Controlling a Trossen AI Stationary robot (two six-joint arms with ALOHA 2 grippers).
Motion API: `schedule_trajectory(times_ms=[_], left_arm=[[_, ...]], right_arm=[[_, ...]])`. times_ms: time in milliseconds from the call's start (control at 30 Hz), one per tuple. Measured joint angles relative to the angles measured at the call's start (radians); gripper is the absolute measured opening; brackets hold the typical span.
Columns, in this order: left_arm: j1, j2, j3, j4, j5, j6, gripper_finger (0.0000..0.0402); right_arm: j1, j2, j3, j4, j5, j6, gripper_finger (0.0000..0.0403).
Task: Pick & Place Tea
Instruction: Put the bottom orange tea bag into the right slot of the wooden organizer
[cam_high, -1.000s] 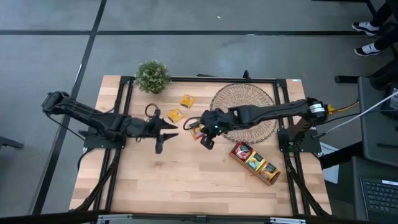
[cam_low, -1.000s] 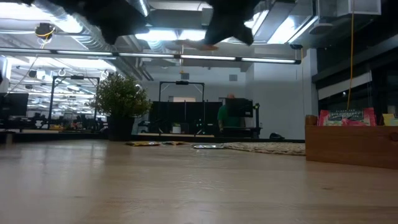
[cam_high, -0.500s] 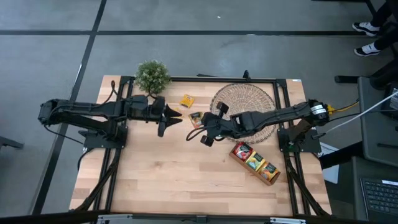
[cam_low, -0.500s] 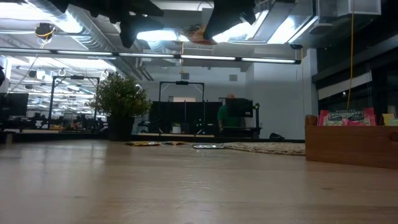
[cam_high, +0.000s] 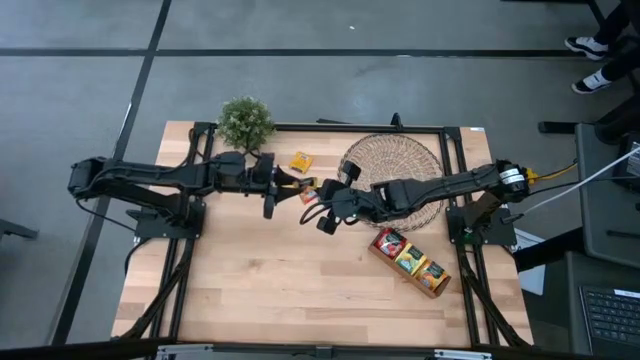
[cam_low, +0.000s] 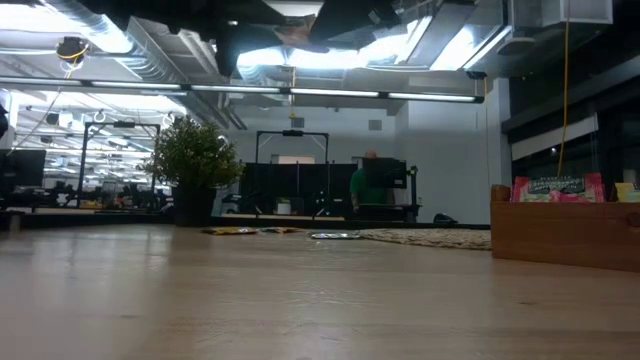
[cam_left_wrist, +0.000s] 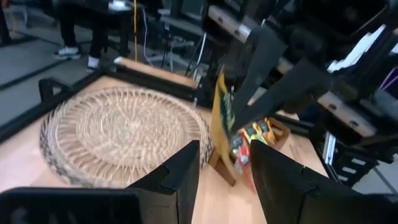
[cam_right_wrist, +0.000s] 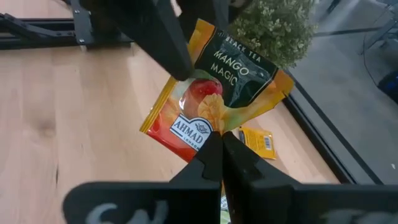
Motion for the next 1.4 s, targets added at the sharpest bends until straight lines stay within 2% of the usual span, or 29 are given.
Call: schedule_trajectory(times_ms=[167, 267, 567, 833, 1033, 1267, 1400], left_arm=[[0.0, 0.009, 0.0, 0.031, -0.05, 0.005, 0.0132], [0.0, 0.008, 0.0, 0.031, -0.064, 0.02, 0.0115], [0.0, 0.008, 0.0, 0.031, -0.078, 0.084, 0.0009], [-0.017, -0.001, 0.0, -0.084, -0.045, 0.207, 0.0003], [-0.074, -0.001, 0.0, -0.087, -0.082, 0.336, 0.0002], [-0.101, -0.001, 0.0, -0.103, -0.083, 0.374, 0.0002], [-0.101, -0.001, 0.0, -0.123, -0.121, 0.378, 0.0003]], right_arm=[[0.0, 0.0, 0.0, -0.001, 0.0, -0.001, 0.0002], [0.0, 0.0, 0.0, -0.002, 0.0, -0.001, 0.0002], [-0.007, 0.001, 0.0, -0.01, 0.021, -0.001, 0.001], [-0.007, 0.001, 0.0, -0.044, 0.003, -0.001, 0.0074], [-0.018, 0.001, 0.0, -0.003, -0.132, 0.03, 0.0125], [-0.021, 0.001, 0.0, 0.037, -0.142, 0.024, 0.0139], [-0.021, 0.001, 0.0, 0.057, -0.147, 0.023, 0.0139]])
